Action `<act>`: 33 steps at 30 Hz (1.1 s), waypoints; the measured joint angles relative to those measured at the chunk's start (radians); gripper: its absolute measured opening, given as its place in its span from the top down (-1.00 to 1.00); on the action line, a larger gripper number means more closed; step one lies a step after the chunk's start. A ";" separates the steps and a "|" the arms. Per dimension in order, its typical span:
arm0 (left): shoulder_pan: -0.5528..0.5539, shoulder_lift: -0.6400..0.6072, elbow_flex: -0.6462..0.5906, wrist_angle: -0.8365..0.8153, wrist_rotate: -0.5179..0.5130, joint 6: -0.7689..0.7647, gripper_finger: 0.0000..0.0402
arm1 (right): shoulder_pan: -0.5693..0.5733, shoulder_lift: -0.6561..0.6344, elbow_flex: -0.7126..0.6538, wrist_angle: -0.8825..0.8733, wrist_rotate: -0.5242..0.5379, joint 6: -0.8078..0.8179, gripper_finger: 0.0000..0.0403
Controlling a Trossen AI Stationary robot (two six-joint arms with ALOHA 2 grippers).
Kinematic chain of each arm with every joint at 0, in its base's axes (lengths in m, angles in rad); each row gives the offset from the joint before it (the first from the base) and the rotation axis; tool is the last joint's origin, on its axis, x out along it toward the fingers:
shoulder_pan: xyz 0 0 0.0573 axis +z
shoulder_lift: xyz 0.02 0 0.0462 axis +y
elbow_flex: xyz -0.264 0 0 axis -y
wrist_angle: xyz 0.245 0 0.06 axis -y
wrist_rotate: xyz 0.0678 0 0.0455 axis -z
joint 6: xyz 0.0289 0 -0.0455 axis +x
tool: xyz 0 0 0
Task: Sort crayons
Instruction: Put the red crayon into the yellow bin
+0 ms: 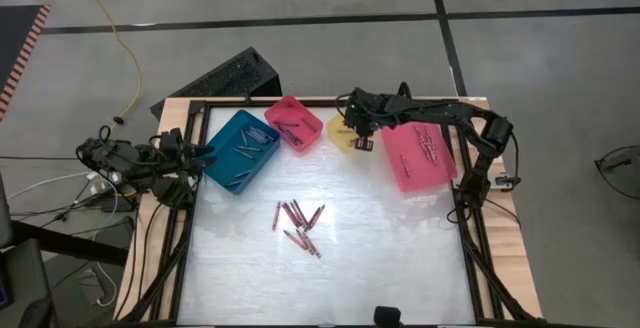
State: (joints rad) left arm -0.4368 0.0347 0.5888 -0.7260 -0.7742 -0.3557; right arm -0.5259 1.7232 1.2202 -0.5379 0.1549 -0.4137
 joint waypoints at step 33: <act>0.000 0.000 0.000 -0.002 0.004 -0.007 0.28 | 0.590 0.069 0.213 0.129 -0.035 0.015 0.54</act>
State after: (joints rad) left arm -0.4370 0.0345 0.5888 -0.7281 -0.7698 -0.3630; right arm 0.0643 1.7919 1.4337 -0.4091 0.1199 -0.3992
